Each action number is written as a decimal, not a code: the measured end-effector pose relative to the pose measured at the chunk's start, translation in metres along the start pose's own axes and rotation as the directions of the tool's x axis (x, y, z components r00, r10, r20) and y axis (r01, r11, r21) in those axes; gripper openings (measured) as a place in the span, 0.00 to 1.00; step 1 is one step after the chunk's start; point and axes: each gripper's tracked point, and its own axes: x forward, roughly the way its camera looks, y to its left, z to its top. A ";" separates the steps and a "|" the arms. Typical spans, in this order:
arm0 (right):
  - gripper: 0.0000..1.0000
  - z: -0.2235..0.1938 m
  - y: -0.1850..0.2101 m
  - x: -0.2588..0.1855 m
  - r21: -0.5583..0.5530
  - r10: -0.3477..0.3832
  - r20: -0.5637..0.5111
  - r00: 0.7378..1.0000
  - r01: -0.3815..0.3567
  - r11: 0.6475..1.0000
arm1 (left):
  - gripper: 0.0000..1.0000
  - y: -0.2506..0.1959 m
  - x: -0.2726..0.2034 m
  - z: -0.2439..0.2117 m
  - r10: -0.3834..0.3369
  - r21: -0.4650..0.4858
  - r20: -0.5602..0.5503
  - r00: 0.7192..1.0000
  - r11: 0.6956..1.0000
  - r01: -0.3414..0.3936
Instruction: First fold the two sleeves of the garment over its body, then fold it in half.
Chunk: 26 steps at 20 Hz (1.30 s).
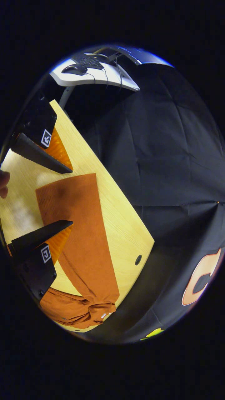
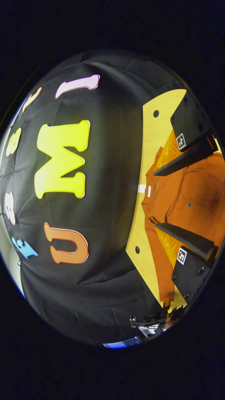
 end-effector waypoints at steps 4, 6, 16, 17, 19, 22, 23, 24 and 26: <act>0.96 -0.005 -0.024 -0.014 0.045 -0.051 -0.016 0.999 0.052 0.998 | 0.97 0.004 0.005 -0.002 0.042 -0.027 0.014 0.999 0.999 -0.042; 0.96 -0.004 -0.030 -0.016 0.049 -0.062 -0.017 0.998 0.062 0.997 | 0.98 0.006 0.008 -0.003 0.066 -0.021 0.028 0.997 0.998 -0.065; 0.96 0.004 -0.033 -0.015 0.098 -0.032 -0.038 0.999 0.036 0.995 | 0.23 -0.018 0.009 0.000 0.082 -0.076 0.088 0.993 0.994 -0.075; 0.96 0.005 -0.032 -0.018 0.100 -0.028 -0.036 0.999 0.032 0.994 | 0.12 -0.019 0.011 0.001 0.069 -0.089 0.094 0.993 0.994 -0.061; 0.96 0.006 -0.035 -0.025 0.110 -0.031 -0.032 0.999 0.034 0.993 | 0.07 -0.019 0.009 0.004 0.035 -0.074 0.076 0.996 0.997 -0.029; 0.96 0.002 -0.041 -0.038 0.094 -0.021 -0.028 0.999 0.024 0.995 | 0.03 -0.021 0.007 0.009 -0.027 -0.124 0.067 0.997 0.992 0.035; 0.96 -0.001 -0.039 -0.042 0.070 -0.004 -0.032 0.999 0.006 0.998 | 0.03 -0.019 0.004 0.012 -0.027 -0.132 0.065 0.998 0.991 0.036; 0.96 -0.005 -0.041 -0.046 0.044 0.004 -0.039 0.999 -0.002 0.999 | 0.03 -0.015 0.003 0.015 -0.028 -0.137 0.066 0.997 0.990 0.037; 0.96 -0.012 -0.041 -0.055 0.015 0.004 -0.045 0.999 -0.004 1.000 | 0.03 -0.019 -0.001 0.025 -0.044 -0.141 0.073 0.996 0.989 0.054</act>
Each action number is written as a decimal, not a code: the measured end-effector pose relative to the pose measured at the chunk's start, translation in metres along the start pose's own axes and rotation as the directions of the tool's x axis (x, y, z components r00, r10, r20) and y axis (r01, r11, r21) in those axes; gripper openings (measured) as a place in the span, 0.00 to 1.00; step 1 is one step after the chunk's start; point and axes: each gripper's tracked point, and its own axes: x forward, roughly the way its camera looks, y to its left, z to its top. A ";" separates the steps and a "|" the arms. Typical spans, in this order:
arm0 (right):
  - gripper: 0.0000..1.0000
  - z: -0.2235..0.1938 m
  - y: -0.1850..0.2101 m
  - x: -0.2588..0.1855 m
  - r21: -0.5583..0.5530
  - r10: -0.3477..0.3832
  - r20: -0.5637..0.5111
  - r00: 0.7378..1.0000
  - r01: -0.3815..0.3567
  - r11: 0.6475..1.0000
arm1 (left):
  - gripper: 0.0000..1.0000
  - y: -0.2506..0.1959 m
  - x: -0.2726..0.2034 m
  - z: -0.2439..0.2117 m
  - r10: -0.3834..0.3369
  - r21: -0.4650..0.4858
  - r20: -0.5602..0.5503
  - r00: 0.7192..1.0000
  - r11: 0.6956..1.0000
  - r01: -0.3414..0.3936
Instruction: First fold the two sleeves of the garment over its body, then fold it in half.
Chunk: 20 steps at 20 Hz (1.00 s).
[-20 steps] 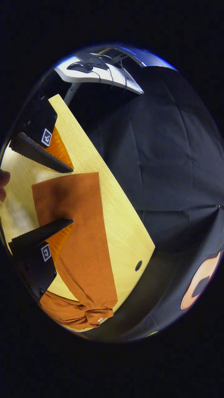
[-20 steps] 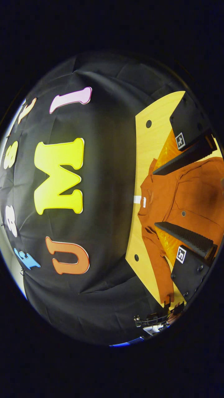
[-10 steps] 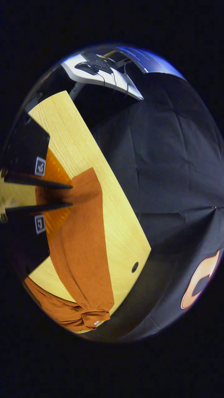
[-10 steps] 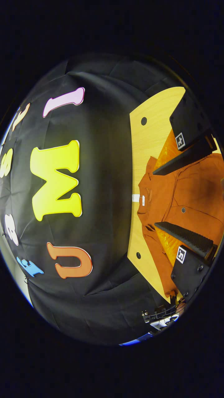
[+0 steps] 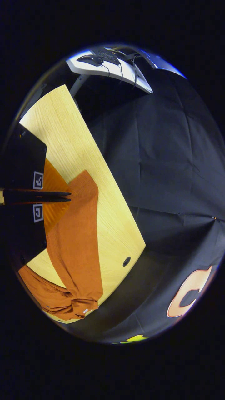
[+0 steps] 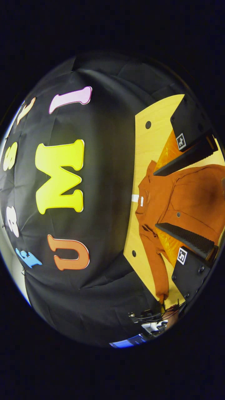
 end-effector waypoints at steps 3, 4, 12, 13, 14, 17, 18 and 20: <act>0.96 -0.009 0.000 -0.010 -0.019 0.008 -0.002 1.000 -0.008 1.000 | 0.03 -0.019 -0.006 0.025 -0.061 0.017 0.028 0.998 0.998 0.061; 0.96 -0.013 0.000 -0.012 -0.017 0.009 -0.002 1.000 -0.009 1.000 | 0.03 -0.028 -0.009 0.036 -0.088 0.025 0.043 0.995 0.996 0.087; 0.96 -0.021 -0.042 -0.023 0.067 -0.046 0.022 0.999 0.044 0.997 | 0.03 -0.104 -0.031 0.135 -0.242 0.110 0.130 0.961 0.967 0.229; 0.96 -0.021 -0.049 -0.025 0.075 -0.057 0.025 0.998 0.055 0.996 | 0.03 -0.117 -0.036 0.150 -0.258 0.128 0.145 0.955 0.962 0.241; 0.96 -0.021 -0.056 -0.027 0.090 -0.070 0.029 0.997 0.067 0.994 | 0.03 -0.133 -0.039 0.164 -0.278 0.144 0.162 0.947 0.956 0.256; 0.96 -0.021 -0.074 -0.035 0.127 -0.102 0.039 0.994 0.096 0.987 | 0.03 -0.183 -0.051 0.200 -0.339 0.220 0.200 0.919 0.930 0.295; 0.96 -0.023 -0.082 -0.038 0.133 -0.117 0.042 0.992 0.110 0.985 | 0.03 -0.203 -0.055 0.209 -0.363 0.252 0.204 0.909 0.917 0.309; 0.96 -0.024 -0.094 -0.046 0.148 -0.141 0.045 0.989 0.133 0.980 | 0.03 -0.245 -0.062 0.213 -0.409 0.310 0.191 0.892 0.888 0.341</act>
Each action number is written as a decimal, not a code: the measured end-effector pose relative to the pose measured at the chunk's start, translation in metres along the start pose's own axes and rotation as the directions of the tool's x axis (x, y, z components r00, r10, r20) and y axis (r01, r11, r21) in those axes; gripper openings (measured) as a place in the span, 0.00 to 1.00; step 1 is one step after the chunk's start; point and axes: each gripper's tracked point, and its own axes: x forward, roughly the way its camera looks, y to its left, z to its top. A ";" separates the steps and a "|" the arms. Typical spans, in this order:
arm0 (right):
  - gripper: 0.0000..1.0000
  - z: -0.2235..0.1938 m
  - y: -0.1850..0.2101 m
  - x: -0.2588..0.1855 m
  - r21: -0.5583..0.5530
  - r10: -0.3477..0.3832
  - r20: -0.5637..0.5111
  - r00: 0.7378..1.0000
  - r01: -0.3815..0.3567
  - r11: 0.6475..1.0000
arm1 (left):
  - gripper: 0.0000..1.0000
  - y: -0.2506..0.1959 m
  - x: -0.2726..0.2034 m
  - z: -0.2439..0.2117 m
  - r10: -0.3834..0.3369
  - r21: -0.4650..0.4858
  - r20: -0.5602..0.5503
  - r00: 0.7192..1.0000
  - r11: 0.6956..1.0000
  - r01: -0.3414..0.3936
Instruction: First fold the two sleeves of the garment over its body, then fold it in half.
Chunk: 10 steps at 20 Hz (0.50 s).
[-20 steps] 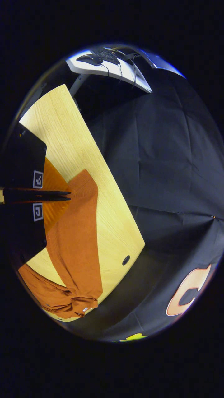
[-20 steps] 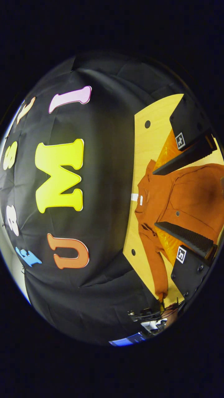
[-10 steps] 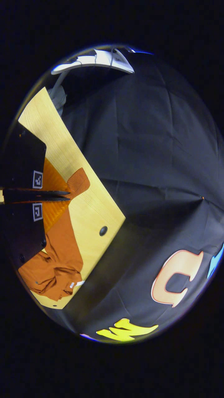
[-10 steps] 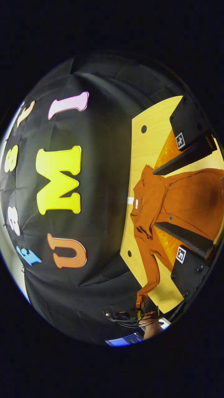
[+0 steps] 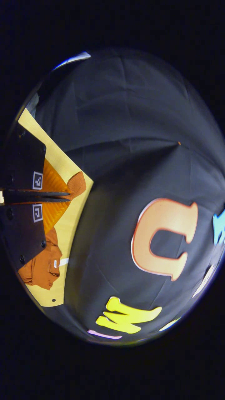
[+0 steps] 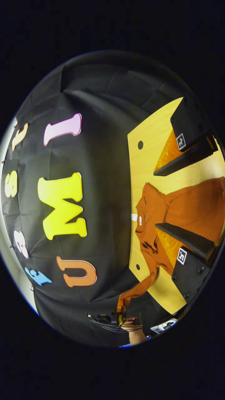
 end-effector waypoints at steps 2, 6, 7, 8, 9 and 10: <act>0.96 -0.001 -0.014 -0.009 0.011 -0.028 0.004 1.000 0.028 1.000 | 0.03 -0.041 0.008 0.008 -0.062 0.053 0.006 0.998 0.997 0.062; 0.96 -0.005 -0.052 -0.033 0.024 -0.108 0.008 0.994 0.107 0.994 | 0.03 -0.148 0.021 -0.005 -0.222 0.163 -0.024 0.975 0.961 0.222; 0.96 -0.006 -0.061 -0.042 0.035 -0.129 0.007 0.992 0.129 0.991 | 0.03 -0.174 0.025 -0.014 -0.253 0.204 -0.037 0.967 0.945 0.255; 0.96 -0.008 -0.070 -0.047 0.044 -0.151 0.005 0.989 0.151 0.988 | 0.03 -0.200 0.026 -0.025 -0.282 0.243 -0.055 0.958 0.927 0.287; 0.96 -0.009 -0.079 -0.054 0.051 -0.174 0.003 0.985 0.173 0.984 | 0.03 -0.225 0.025 -0.036 -0.314 0.274 -0.074 0.947 0.906 0.322; 0.96 -0.011 -0.088 -0.062 0.057 -0.195 0.002 0.981 0.195 0.979 | 0.03 -0.251 0.025 -0.050 -0.343 0.296 -0.097 0.934 0.886 0.356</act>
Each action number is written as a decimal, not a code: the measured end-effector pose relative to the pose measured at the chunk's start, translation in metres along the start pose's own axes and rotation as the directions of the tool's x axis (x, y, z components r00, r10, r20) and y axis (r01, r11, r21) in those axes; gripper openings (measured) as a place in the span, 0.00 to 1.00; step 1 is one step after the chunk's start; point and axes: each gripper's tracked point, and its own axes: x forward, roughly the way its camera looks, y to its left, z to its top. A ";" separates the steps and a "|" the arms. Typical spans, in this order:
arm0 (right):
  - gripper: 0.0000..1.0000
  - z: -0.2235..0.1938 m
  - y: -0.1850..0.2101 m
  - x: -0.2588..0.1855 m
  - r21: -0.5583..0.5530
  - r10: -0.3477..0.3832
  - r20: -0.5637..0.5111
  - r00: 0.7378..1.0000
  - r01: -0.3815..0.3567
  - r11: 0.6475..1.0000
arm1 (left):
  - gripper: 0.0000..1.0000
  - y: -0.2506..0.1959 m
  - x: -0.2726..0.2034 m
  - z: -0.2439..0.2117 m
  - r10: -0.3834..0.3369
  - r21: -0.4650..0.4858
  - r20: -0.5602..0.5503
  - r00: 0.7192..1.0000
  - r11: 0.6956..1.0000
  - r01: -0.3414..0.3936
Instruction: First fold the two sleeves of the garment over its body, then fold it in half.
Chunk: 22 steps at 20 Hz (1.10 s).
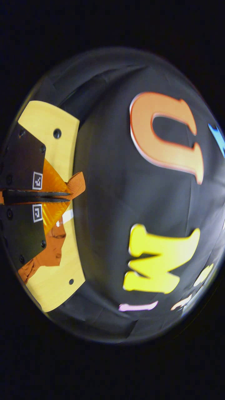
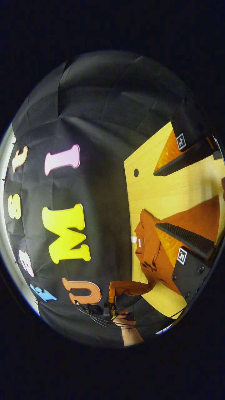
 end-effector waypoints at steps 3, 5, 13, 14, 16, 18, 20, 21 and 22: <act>0.96 -0.005 -0.027 -0.021 0.015 -0.066 -0.008 0.998 0.066 0.998 | 0.03 -0.070 0.029 -0.020 -0.092 0.057 -0.045 0.995 0.994 0.094; 0.96 -0.009 -0.041 -0.032 0.036 -0.111 -0.028 0.993 0.112 0.993 | 0.03 -0.105 0.046 -0.035 -0.127 0.081 -0.078 0.989 0.988 0.134; 0.96 -0.034 -0.076 -0.062 0.061 -0.217 -0.070 0.974 0.221 0.973 | 0.03 -0.167 0.075 -0.148 -0.041 0.227 -0.280 0.959 0.968 0.108; 0.96 -0.038 -0.080 -0.066 0.066 -0.214 -0.075 0.974 0.219 0.973 | 0.03 -0.173 0.074 -0.159 -0.029 0.231 -0.295 0.955 0.968 0.101; 0.96 -0.044 -0.083 -0.071 0.060 -0.209 -0.080 0.975 0.214 0.975 | 0.04 -0.186 0.067 -0.174 -0.011 0.228 -0.315 0.949 0.970 0.087; 0.96 -0.048 -0.079 -0.071 0.056 -0.199 -0.093 0.976 0.205 0.977 | 0.04 -0.193 0.078 -0.194 0.013 0.225 -0.328 0.944 0.972 0.065; 0.96 -0.051 -0.075 -0.069 0.065 -0.186 -0.103 0.977 0.193 0.979 | 0.06 -0.205 0.072 -0.202 0.022 0.198 -0.345 0.939 0.979 0.050; 0.96 -0.050 -0.074 -0.067 0.069 -0.180 -0.106 0.978 0.187 0.980 | 0.07 -0.208 0.072 -0.205 0.019 0.178 -0.347 0.938 0.983 0.047; 0.96 -0.050 -0.071 -0.066 0.072 -0.172 -0.105 0.979 0.180 0.981 | 0.09 -0.211 0.072 -0.208 0.016 0.157 -0.346 0.938 0.987 0.041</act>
